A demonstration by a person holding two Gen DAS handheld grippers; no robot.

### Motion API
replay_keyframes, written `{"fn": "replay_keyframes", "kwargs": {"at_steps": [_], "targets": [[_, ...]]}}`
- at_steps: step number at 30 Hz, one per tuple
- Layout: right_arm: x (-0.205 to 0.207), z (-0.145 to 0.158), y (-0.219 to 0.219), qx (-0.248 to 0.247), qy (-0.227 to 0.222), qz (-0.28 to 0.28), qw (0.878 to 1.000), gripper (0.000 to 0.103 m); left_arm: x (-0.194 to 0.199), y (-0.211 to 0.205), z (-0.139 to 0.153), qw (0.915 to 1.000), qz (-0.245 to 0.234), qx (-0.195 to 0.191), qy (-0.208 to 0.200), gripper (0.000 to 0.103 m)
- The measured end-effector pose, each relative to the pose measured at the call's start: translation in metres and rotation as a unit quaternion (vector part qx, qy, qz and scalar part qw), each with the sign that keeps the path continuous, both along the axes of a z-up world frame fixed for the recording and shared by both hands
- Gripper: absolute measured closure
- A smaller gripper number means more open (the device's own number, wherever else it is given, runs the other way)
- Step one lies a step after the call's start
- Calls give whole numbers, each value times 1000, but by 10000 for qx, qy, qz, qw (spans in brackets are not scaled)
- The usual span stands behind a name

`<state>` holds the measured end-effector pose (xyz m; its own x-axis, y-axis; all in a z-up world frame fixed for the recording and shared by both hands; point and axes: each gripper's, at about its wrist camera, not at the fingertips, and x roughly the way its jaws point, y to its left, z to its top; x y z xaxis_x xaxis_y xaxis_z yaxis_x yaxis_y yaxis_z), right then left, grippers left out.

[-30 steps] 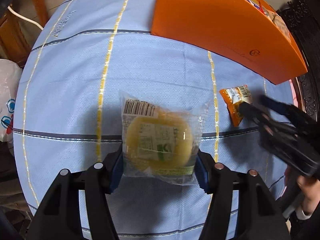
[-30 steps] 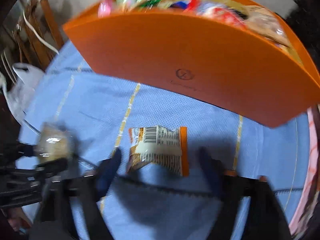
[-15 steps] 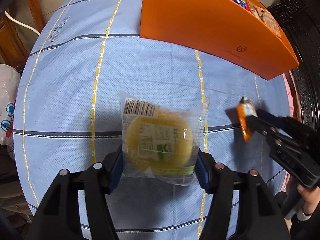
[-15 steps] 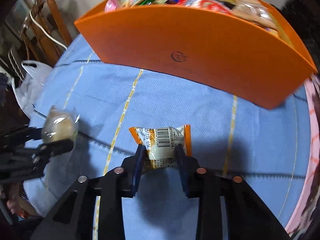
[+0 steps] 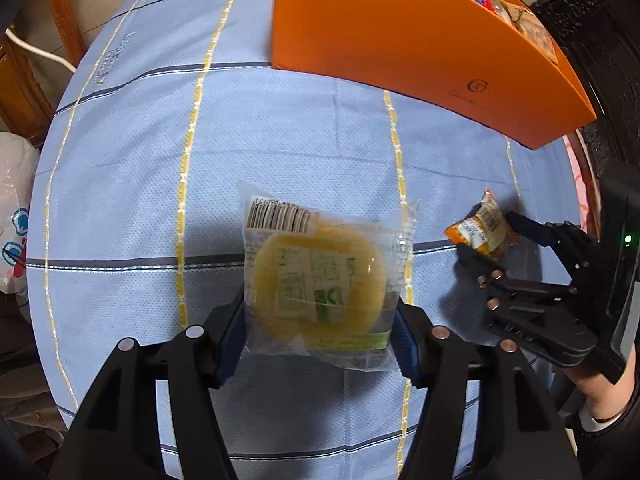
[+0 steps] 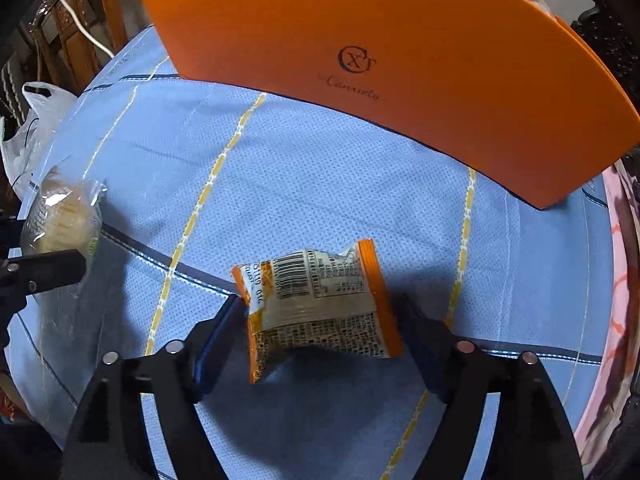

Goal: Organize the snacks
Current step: 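Grasp clear round cake packet with left tool while right tool grasps white-orange snack bag, then release cake packet with left tool while right tool releases snack bag into box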

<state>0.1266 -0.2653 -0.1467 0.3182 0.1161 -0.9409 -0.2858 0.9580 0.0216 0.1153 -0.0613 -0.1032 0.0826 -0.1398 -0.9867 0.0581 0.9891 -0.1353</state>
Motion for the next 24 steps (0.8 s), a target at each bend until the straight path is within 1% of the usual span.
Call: {"fn": "replay_keyframes", "kwargs": {"at_steps": [1,2,3,4,6,8,13,16,21,22,24], "targets": [[2,2,-4,73,34,-37,10000,51,0,1,0,10000,16,-6,2,43],[3,7,-12,370,114,-142,9991,53,0,2,1,10000,37,-15,0,43],[0,14,-18,532,58,-231,9983,53,0,1,1,10000,45,-15,-7,43],[-4,18,-20,546,-17,-267,9982,53,0,1,2,10000,55,-19,-26,43],[-9,32,-28,759,-82,-310,9966,53,0,1,6,10000,59,-39,-67,43],[-17,50,-33,905,-250,-291,9952,53,2,-3,14,9998,36,-48,-164,43],[-24,79,-49,1122,-541,-293,9918,52,7,-13,48,9982,-135,-154,-567,43],[-13,98,-58,1312,-726,-330,9881,52,11,-21,71,9961,-248,-298,-795,43],[-7,143,-66,1468,-1397,-398,9784,52,26,-34,98,9925,-378,-336,-1110,42],[-3,153,-70,1469,-1546,-441,9760,52,31,-34,103,9918,-372,-306,-1186,42],[10,163,-73,1476,-1698,-473,9732,52,45,-34,110,9905,-356,-328,-1288,42]]}}
